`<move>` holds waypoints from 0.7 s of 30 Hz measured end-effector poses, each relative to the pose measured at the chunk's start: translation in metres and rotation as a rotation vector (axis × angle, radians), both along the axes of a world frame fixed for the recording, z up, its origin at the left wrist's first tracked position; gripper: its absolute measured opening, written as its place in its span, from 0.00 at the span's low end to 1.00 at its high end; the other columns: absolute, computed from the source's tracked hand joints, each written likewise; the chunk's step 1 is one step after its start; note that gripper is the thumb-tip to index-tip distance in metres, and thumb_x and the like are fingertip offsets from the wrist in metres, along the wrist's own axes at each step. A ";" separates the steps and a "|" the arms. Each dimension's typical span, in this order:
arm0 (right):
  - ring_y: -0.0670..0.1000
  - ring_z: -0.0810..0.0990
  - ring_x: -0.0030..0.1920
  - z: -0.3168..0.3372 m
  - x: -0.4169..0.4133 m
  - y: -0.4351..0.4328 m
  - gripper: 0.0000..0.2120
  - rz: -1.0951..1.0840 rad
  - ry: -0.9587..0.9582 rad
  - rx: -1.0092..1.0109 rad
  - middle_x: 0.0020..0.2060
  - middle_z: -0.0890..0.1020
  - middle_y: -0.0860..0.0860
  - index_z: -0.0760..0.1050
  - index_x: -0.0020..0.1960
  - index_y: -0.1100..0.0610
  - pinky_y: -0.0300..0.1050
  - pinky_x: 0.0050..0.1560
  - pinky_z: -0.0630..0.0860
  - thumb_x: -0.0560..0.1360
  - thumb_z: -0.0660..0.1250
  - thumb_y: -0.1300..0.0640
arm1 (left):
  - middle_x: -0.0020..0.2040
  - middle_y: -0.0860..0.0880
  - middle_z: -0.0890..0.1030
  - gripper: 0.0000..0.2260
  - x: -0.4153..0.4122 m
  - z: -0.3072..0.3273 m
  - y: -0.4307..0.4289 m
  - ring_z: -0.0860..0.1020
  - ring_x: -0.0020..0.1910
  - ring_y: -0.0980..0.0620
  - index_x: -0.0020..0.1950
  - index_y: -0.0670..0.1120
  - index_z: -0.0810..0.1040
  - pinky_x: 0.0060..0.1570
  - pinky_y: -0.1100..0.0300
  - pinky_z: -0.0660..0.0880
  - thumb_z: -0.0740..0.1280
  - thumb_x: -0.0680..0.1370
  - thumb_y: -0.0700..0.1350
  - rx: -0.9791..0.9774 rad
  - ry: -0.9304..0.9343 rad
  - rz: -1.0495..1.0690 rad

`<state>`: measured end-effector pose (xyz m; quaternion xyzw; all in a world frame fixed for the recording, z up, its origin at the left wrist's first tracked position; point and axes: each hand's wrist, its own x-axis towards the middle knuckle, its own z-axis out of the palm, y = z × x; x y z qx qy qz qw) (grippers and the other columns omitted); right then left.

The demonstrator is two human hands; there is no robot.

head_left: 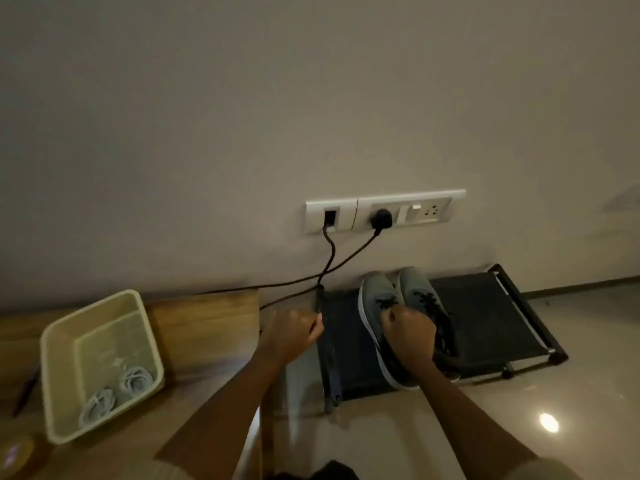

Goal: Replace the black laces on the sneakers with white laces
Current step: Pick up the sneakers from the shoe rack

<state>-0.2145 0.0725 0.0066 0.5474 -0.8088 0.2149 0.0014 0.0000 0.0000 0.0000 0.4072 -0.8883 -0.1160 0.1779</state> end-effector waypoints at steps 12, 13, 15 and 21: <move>0.50 0.62 0.19 -0.059 -0.011 0.049 0.16 -0.103 -0.017 -0.074 0.18 0.71 0.56 0.58 0.26 0.52 0.40 0.24 0.58 0.66 0.63 0.59 | 0.43 0.45 0.79 0.14 -0.056 -0.044 0.059 0.78 0.40 0.48 0.49 0.44 0.77 0.42 0.57 0.74 0.54 0.82 0.49 0.352 -0.110 0.008; 0.50 0.63 0.19 -0.055 -0.011 0.052 0.16 -0.093 -0.012 -0.064 0.18 0.71 0.56 0.58 0.25 0.52 0.40 0.23 0.58 0.66 0.63 0.60 | 0.46 0.44 0.80 0.13 -0.061 -0.045 0.067 0.79 0.43 0.47 0.55 0.44 0.76 0.44 0.56 0.75 0.55 0.82 0.48 0.405 -0.072 0.018; 0.53 0.68 0.19 -0.045 -0.012 0.057 0.17 -0.098 -0.022 -0.046 0.19 0.72 0.56 0.61 0.24 0.54 0.42 0.22 0.61 0.67 0.65 0.62 | 0.51 0.42 0.80 0.16 -0.069 -0.046 0.079 0.79 0.47 0.44 0.68 0.47 0.68 0.47 0.52 0.76 0.57 0.81 0.47 0.528 -0.016 0.010; 0.62 0.77 0.40 -0.026 -0.025 0.079 0.04 -0.176 0.053 0.125 0.39 0.78 0.60 0.76 0.39 0.63 0.52 0.37 0.74 0.68 0.68 0.62 | 0.64 0.41 0.73 0.30 -0.082 -0.034 0.106 0.76 0.57 0.41 0.78 0.52 0.51 0.51 0.49 0.75 0.61 0.79 0.45 0.583 -0.115 -0.052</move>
